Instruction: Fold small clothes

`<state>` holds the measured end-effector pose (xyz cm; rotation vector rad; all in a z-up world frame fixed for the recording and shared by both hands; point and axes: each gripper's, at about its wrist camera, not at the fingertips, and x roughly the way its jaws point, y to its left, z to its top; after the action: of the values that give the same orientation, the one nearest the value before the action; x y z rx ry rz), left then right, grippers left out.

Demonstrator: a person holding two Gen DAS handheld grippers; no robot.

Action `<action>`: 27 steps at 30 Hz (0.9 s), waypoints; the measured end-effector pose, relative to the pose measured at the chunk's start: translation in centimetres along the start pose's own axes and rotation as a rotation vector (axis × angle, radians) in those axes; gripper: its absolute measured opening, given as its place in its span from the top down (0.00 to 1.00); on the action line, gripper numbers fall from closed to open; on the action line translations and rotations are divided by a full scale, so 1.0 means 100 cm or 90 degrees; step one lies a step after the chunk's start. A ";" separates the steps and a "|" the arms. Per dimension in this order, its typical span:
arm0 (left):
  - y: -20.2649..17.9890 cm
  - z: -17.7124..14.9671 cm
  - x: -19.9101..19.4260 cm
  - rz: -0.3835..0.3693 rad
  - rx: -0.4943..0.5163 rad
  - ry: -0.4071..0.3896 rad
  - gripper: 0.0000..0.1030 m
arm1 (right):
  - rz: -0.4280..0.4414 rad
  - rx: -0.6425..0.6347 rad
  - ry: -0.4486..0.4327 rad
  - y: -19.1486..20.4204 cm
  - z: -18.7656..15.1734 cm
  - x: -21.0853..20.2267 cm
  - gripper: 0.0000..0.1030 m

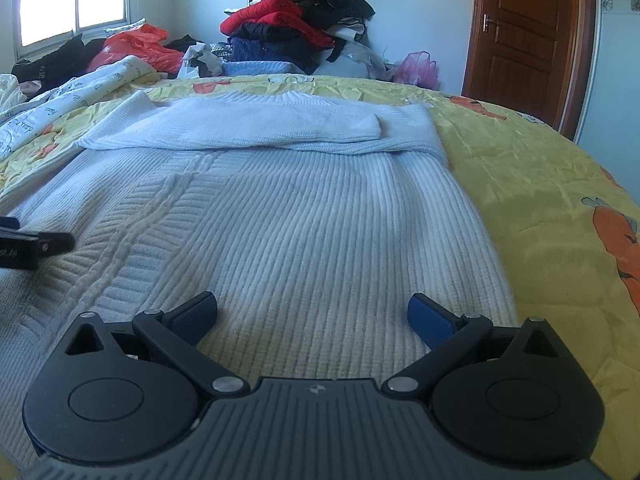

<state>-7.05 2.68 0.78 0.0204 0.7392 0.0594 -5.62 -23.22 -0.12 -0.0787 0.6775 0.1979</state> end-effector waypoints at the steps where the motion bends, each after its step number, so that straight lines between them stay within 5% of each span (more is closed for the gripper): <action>1: 0.000 -0.003 -0.002 -0.001 0.001 -0.005 0.00 | 0.000 0.000 0.000 0.000 0.000 0.000 0.01; 19: 0.018 -0.025 -0.039 -0.019 -0.006 -0.001 0.00 | 0.018 -0.021 0.006 -0.005 -0.018 -0.031 0.01; 23: 0.037 -0.033 -0.061 0.016 0.000 -0.033 0.00 | 0.043 -0.032 0.039 -0.008 -0.020 -0.047 0.00; 27: 0.069 -0.036 -0.060 0.054 -0.015 -0.012 0.00 | 0.094 -0.041 0.075 -0.023 -0.019 -0.066 0.01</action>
<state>-14.24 9.18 2.40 0.0306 0.7188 0.1486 -11.32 -26.72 2.61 -0.1019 0.7960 0.3595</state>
